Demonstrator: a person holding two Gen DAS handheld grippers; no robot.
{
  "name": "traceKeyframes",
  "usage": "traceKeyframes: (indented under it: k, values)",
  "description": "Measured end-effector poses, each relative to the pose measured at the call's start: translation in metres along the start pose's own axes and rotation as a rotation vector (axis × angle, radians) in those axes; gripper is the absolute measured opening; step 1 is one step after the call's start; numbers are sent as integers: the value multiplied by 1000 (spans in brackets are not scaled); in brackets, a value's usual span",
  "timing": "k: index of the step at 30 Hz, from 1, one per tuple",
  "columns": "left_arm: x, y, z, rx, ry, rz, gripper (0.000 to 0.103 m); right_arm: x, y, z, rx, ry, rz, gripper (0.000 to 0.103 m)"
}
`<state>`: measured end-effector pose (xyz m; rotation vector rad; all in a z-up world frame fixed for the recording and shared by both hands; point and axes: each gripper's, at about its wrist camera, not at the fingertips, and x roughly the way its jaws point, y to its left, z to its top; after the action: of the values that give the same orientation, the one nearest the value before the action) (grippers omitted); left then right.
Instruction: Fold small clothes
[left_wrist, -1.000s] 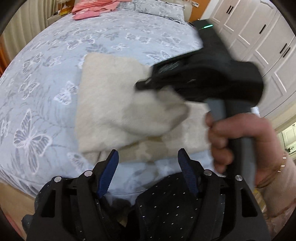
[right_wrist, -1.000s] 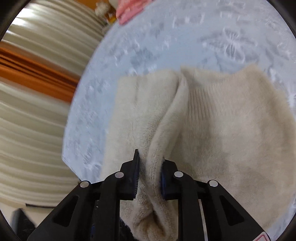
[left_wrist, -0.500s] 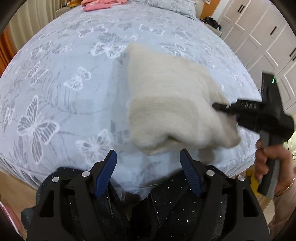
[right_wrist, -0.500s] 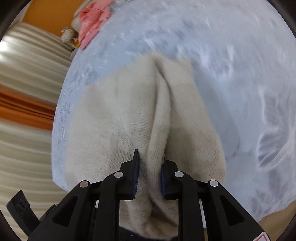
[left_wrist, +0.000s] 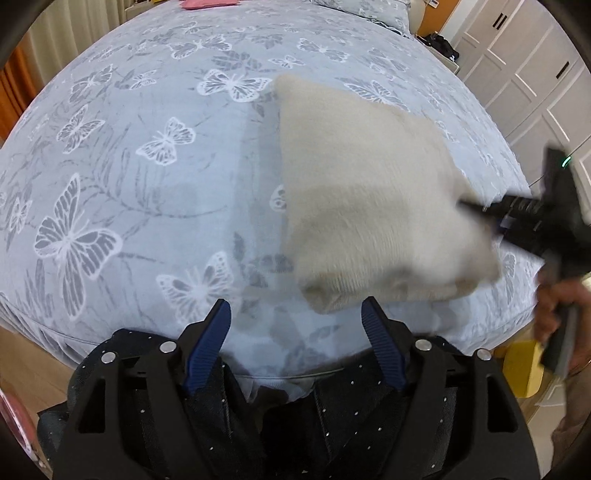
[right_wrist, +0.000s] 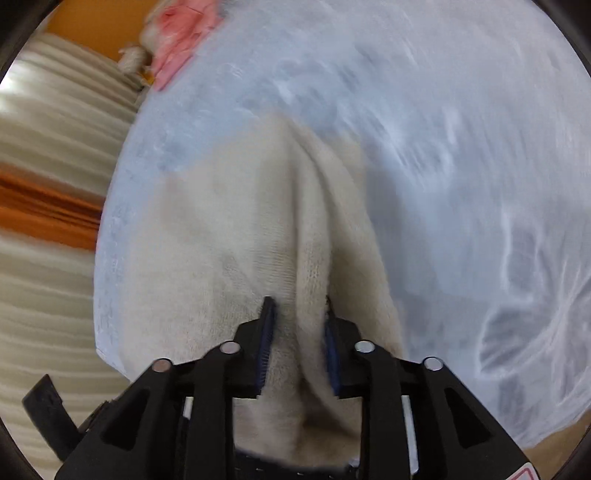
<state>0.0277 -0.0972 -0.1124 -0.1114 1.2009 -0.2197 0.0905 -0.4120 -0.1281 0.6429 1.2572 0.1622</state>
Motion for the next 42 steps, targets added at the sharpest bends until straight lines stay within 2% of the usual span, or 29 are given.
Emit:
traceKeyframes:
  k: [2,3,5,9,10,11,12,14,16,18,19,20,21,22,23,24,25,26,27,28,29,30,31,32,33,35,38,39,42]
  values:
    - [4,-2,2,8,-8,15,81,-18,-6,-8,48,-58,96,30]
    - [7,-3,2,19,-7,27,82,-24,-6,-12,68,-72,118,39]
    - [19,-6,3,41,11,43,83,-29,-8,-19,106,-73,159,49]
    - [37,-12,8,70,12,57,79,-11,-2,-28,118,-12,157,53]
    - [37,-13,10,79,-10,42,61,-6,2,-28,95,-2,138,41]
    - [37,-12,15,89,-26,21,43,-7,8,-26,65,-5,116,19]
    - [38,-10,20,80,-21,12,35,-12,16,-26,57,-17,127,19]
    - [27,2,28,15,-32,-13,24,-39,33,-22,21,-103,186,16]
    - [11,8,29,-2,-70,-26,22,-65,43,-23,-18,-173,181,14]
    - [3,11,23,20,-79,-9,22,-73,35,-30,-27,-206,118,14]
    - [9,11,19,31,-53,-14,22,-58,22,-34,-32,-164,34,14]
    - [21,11,13,43,-14,-6,22,-43,9,-35,-27,-118,-13,14]
    - [36,12,7,45,26,5,22,-23,-6,-38,-8,-61,-40,17]
    - [43,13,4,39,46,8,23,-11,-18,-45,22,-24,-23,18]
    - [51,15,1,16,61,12,24,-12,-22,-49,54,-40,17,21]
    - [51,17,0,0,57,10,26,-21,-19,-48,56,-68,26,29]
    - [47,18,1,-15,47,5,30,-29,-16,-48,51,-90,23,34]
    - [40,20,1,-37,39,-2,37,-41,-11,-48,42,-118,-3,44]
    - [35,22,3,-58,39,-17,38,-48,-8,-48,34,-131,-20,54]
    - [27,26,5,-83,35,-46,42,-56,-6,-46,22,-145,-32,60]
    - [16,31,8,-114,29,-108,46,-65,-5,-44,9,-172,-48,70]
    - [6,35,10,-138,23,-162,47,-69,-6,-44,4,-185,-58,74]
    - [-1,38,13,-159,16,-205,59,-72,-3,-40,2,-194,-66,80]
    - [-11,43,16,-197,-9,-265,81,-71,-6,-36,9,-189,-60,82]
    - [-19,45,20,-231,-43,-301,87,-70,-9,-34,21,-180,-53,83]
    - [-24,46,33,-272,-84,-364,89,-56,-19,-30,67,-139,-29,83]
    - [-10,42,58,-330,-80,-416,94,-30,-28,-35,156,-93,29,83]
    - [0,42,66,-341,-59,-434,95,-24,-30,-35,172,-85,48,83]
    - [52,38,78,-384,88,-387,95,-7,-33,-39,209,-55,68,84]
